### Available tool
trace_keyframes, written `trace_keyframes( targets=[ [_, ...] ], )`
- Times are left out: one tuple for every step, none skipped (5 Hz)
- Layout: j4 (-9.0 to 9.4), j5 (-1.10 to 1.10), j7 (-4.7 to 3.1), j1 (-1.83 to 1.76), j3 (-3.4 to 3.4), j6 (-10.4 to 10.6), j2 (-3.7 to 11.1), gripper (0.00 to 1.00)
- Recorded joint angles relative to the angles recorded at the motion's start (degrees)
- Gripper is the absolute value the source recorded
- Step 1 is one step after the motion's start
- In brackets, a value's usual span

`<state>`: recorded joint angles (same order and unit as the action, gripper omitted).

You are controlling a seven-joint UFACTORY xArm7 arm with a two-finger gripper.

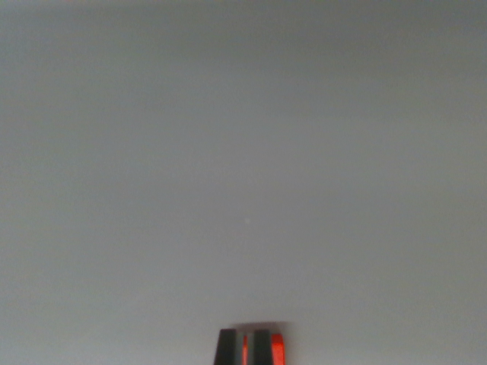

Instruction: Reach red block

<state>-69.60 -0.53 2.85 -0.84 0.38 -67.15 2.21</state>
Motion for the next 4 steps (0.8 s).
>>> trace_keyframes(
  targets=[
    [0.00,0.00,0.00,0.00,0.00,0.00,0.00,0.00],
    [2.59,0.22,0.06,-0.03,0.02,2.70,0.22,0.00],
    [2.59,0.22,0.06,-0.03,0.02,2.70,0.22,0.00],
    [5.06,0.44,0.11,-0.06,0.03,5.27,0.43,0.00]
  ],
)
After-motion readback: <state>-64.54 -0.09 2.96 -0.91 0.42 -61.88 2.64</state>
